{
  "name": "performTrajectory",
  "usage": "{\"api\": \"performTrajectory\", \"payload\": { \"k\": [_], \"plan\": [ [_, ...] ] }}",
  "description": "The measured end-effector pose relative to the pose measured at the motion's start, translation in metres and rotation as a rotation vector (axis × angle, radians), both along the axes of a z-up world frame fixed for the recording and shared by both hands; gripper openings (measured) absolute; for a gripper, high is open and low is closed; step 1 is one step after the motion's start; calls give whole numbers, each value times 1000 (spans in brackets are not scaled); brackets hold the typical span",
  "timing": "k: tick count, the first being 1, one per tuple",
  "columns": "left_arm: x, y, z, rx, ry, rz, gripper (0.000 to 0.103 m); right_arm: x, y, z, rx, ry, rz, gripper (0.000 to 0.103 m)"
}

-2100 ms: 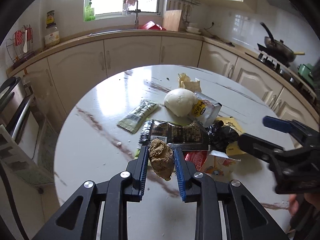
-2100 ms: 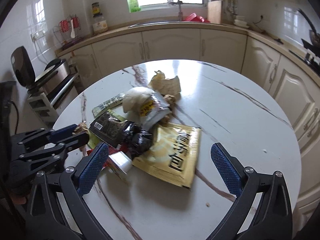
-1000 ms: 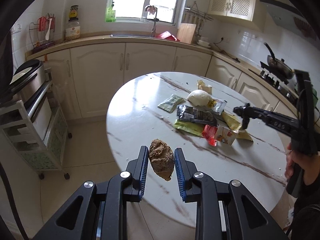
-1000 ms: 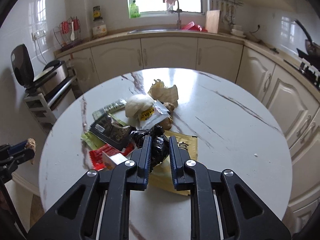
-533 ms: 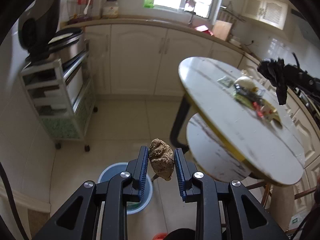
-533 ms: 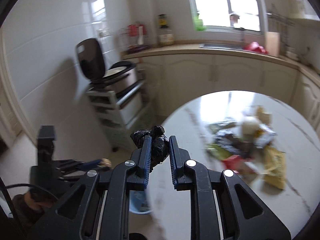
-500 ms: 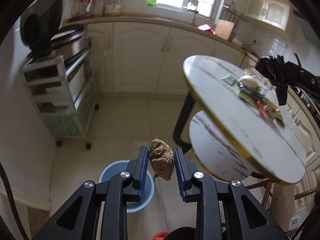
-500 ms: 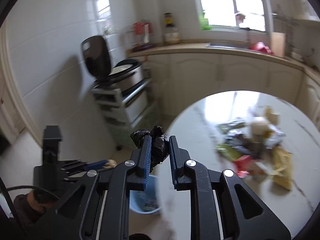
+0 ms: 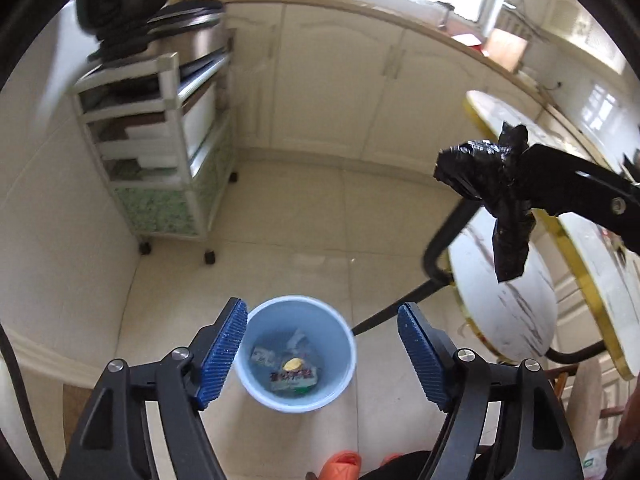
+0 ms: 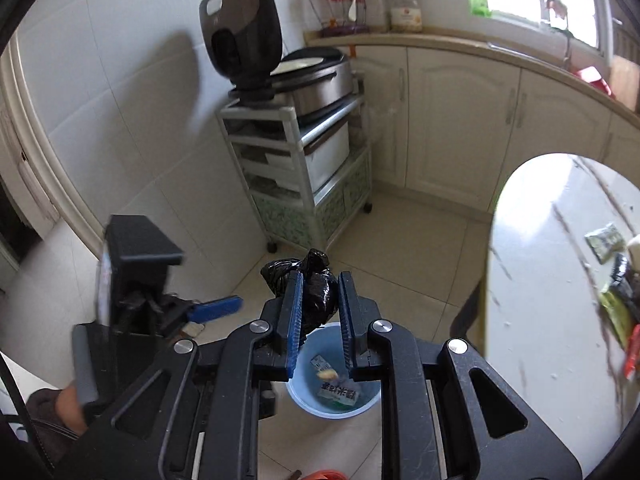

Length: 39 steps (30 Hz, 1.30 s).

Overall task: Collect trash
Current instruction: 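Carry both items over the blue bin and open both grippers, then return to the table and grasp the small white-orange box with the left gripper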

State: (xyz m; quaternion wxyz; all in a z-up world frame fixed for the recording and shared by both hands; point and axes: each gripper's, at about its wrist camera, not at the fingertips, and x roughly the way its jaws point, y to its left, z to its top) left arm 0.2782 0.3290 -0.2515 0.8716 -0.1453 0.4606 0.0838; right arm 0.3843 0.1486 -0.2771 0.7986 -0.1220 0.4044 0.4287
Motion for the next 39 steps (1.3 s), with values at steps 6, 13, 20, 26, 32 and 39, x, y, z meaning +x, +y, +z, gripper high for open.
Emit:
{"api": "performTrajectory", "payload": {
  "k": [6, 13, 20, 26, 32, 39],
  "plan": [
    [-13, 10, 0, 23, 30, 80, 74, 4, 14, -20, -9, 1, -9, 31],
    [-36, 6, 15, 31, -15, 87, 74, 2, 0, -6, 21, -25, -66, 57],
    [-51, -24, 48, 67, -107, 21, 77, -7, -52, 43, 74, -125, -170, 80],
    [-63, -67, 82, 105, -198, -56, 78, -13, -141, 78, 98, -205, -323, 88],
    [-56, -136, 109, 137, -284, -200, 84, -8, -248, 91, 77, -246, -533, 95],
    [-2, -232, 108, 99, -265, -383, 84, 8, -352, 85, 47, -199, -687, 95]
  ]
}}
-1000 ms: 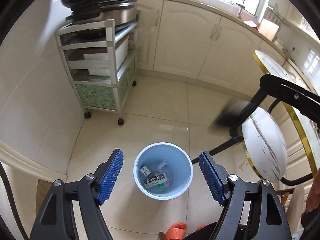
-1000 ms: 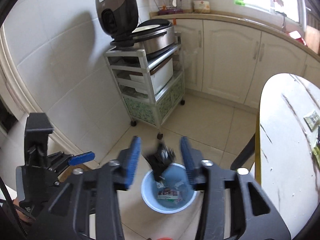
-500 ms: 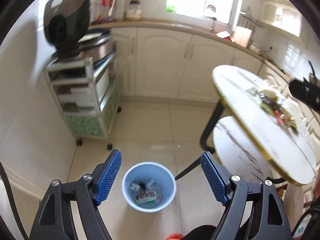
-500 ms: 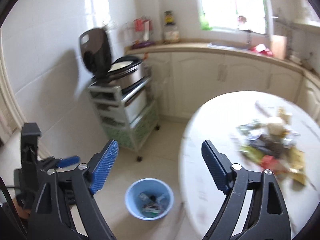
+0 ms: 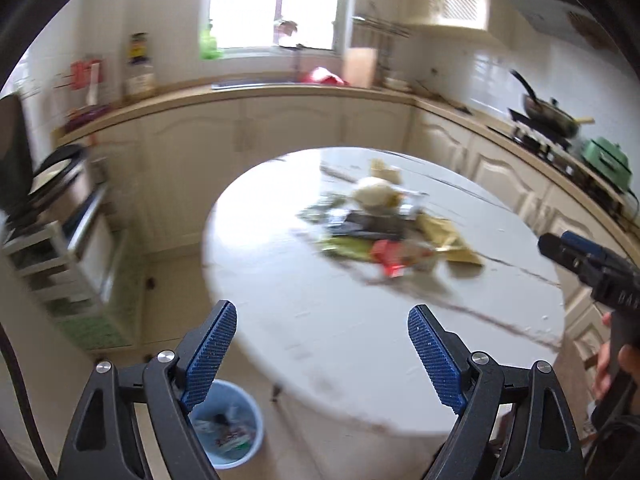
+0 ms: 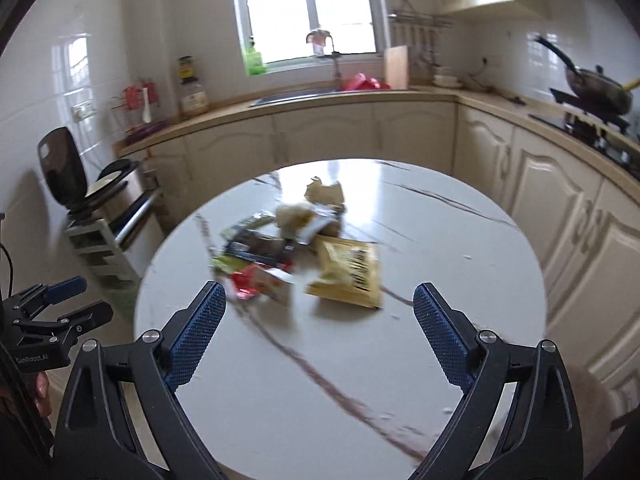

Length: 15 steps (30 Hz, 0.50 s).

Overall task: Collect trash
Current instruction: 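Return to the table and grasp the small white-orange box with the left gripper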

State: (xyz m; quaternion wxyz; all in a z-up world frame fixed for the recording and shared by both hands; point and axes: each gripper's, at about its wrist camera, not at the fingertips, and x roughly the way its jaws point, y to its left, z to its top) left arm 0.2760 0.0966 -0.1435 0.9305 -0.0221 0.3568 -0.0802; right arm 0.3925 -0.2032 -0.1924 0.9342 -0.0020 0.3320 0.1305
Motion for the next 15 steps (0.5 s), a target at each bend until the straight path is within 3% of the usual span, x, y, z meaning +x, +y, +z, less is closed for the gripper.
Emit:
{"api": "performTrajectory", "payload": {
  "k": [6, 15],
  "plan": [
    [49, -59, -12, 28, 52, -74, 85, 9, -55, -19, 12, 52, -59, 95],
    [129, -124, -41, 155, 81, -106, 84, 27, -82, -44, 21, 121, -70, 95]
  ]
}}
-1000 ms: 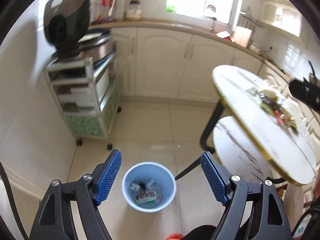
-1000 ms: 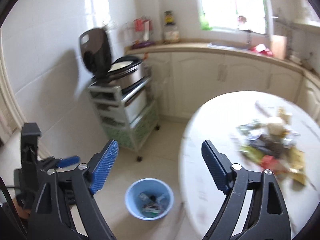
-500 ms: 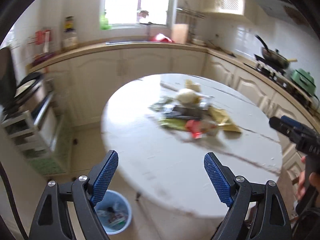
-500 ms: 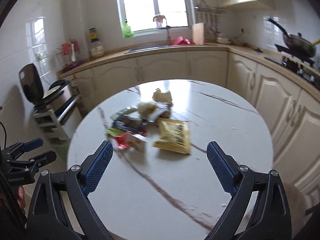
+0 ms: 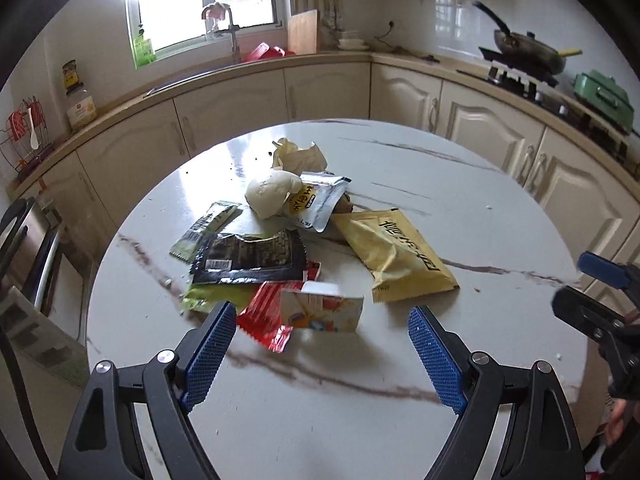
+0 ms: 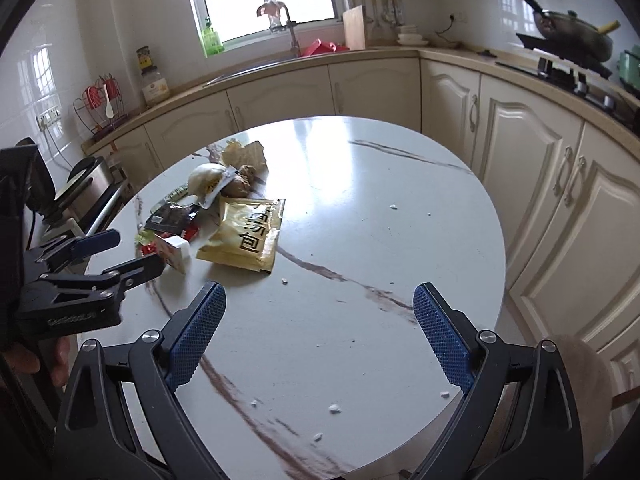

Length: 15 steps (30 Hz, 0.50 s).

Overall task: Collect trash
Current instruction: 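Return to the table and grasp the small white-orange box with the left gripper, then carry the box to the bin while the right gripper brings the yellow packet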

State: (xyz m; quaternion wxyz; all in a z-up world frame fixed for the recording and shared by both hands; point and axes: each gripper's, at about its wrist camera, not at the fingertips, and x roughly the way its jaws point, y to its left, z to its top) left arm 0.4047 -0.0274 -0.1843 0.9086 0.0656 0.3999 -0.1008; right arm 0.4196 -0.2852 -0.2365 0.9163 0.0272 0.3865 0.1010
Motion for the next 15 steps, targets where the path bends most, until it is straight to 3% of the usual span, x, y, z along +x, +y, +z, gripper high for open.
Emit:
{"api": "performTrajectory", "payload": {
  "k": [6, 9, 11, 15],
  "plan": [
    [44, -15, -20, 23, 40, -8, 83, 13, -8, -6, -6, 21, 0, 95],
    [53, -17, -31, 34, 66, -22, 71, 20, -8, -7, -7, 25, -2, 95],
    [54, -15, -35, 28, 82, -34, 51, 24, -6, -7, -5, 31, 0, 95],
    [53, -12, -36, 8, 68, -65, 45, 38, 4, -10, 16, 52, 20, 95]
  ]
}}
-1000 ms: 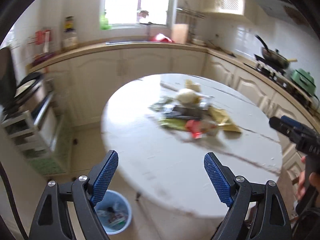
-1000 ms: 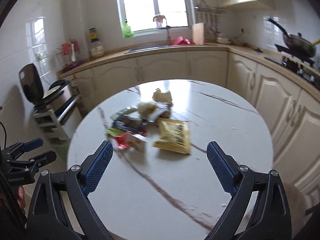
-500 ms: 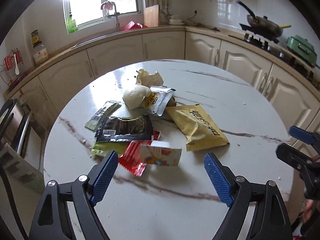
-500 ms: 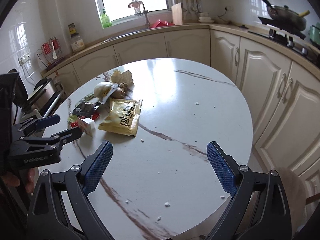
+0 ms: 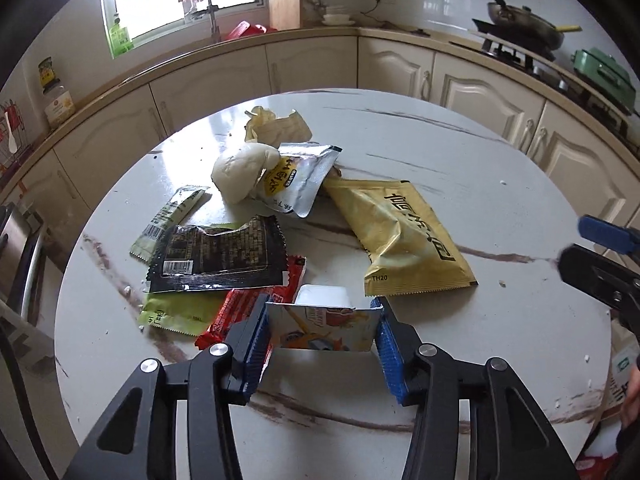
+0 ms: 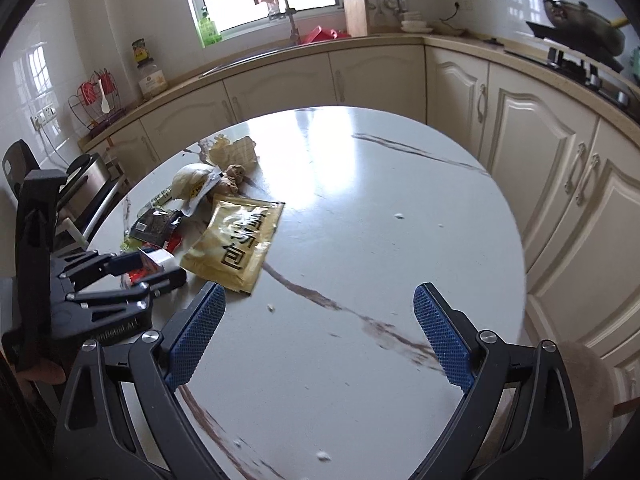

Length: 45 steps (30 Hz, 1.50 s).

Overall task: Collect trash
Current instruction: 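Carry the box to the bin while the right gripper brings the yellow packet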

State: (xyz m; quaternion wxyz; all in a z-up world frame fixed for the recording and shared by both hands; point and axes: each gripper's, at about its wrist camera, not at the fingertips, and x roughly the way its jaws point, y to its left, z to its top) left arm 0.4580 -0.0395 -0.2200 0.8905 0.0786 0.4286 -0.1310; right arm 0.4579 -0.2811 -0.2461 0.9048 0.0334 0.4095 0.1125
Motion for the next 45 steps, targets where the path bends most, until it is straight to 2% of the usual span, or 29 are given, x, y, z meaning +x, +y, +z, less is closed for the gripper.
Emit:
{"api": "performTrajectory", "payload": {
  "k": [4, 9, 11, 13, 14, 16, 20, 23, 25, 29, 35, 36, 41, 45],
  "plan": [
    [-10, 18, 12, -76, -32, 11, 45, 18, 22, -3, 9, 29, 31, 95],
    [-39, 49, 33, -93, -93, 38, 45, 44, 63, -10, 16, 73, 69, 95],
    [-51, 65, 37, -97, -108, 57, 45, 55, 81, -12, -8, 63, 83, 93],
    [-62, 79, 38, -98, -115, 75, 45, 65, 98, -17, -59, 79, 93, 75],
    [-67, 85, 39, -98, -117, 81, 45, 70, 104, -19, -78, 86, 104, 70],
    [-74, 99, 39, -99, -121, 101, 46, 78, 116, -28, -126, 120, 115, 52],
    [-87, 121, 40, -117, -123, 131, 46, 74, 126, -36, -230, 92, 132, 44],
    [-98, 136, 41, -137, -124, 148, 45, 68, 127, -37, -270, 64, 165, 29],
    [-106, 145, 43, -152, -127, 153, 45, 67, 123, -34, -254, 71, 177, 22],
    [-121, 162, 46, -177, -133, 162, 46, 63, 110, -24, -178, 88, 172, 19],
    [-152, 205, 46, -209, -140, 224, 46, 34, 114, 9, -74, 27, 199, 18],
    [-156, 213, 46, -211, -138, 238, 46, 25, 121, 18, -68, -6, 211, 18],
    [-181, 260, 34, -221, -118, 319, 46, -15, 177, 54, 61, -53, 384, 17],
    [-196, 292, 18, -218, -77, 389, 46, -47, 249, 58, 138, -41, 571, 17]
  ]
}}
